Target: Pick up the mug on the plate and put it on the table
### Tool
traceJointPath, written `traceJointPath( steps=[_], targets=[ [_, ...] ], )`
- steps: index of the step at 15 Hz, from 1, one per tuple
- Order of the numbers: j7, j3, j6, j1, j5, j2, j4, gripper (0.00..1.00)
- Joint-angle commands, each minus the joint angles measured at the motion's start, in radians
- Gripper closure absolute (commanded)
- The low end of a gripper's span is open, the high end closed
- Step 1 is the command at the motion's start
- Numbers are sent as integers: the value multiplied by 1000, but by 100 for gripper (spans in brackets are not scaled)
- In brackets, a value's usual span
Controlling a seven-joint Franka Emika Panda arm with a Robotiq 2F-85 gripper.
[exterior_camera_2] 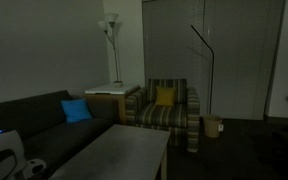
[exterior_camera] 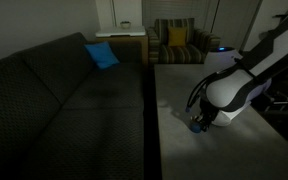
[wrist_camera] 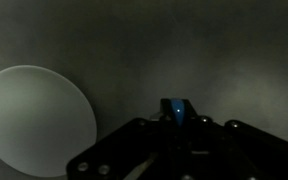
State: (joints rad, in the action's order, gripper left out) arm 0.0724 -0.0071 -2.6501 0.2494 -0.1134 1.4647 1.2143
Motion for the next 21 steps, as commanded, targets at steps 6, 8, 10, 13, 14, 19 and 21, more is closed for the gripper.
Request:
traceJointPath(
  steps=[6, 8, 10, 13, 14, 19, 21],
  targets=[
    [17, 6, 33, -13, -24, 0, -5, 93],
    [16, 6, 33, -13, -24, 0, -5, 75],
    [17, 6, 38, -13, -24, 1, -6, 73],
    [20, 8, 43, -16, -24, 1, -7, 70],
    [20, 8, 43, -17, -24, 1, -8, 70],
    [21, -2, 15, -14, -8, -14, 10, 30],
    [50, 24, -20, -35, -4, -48, 57, 16]
  ],
)
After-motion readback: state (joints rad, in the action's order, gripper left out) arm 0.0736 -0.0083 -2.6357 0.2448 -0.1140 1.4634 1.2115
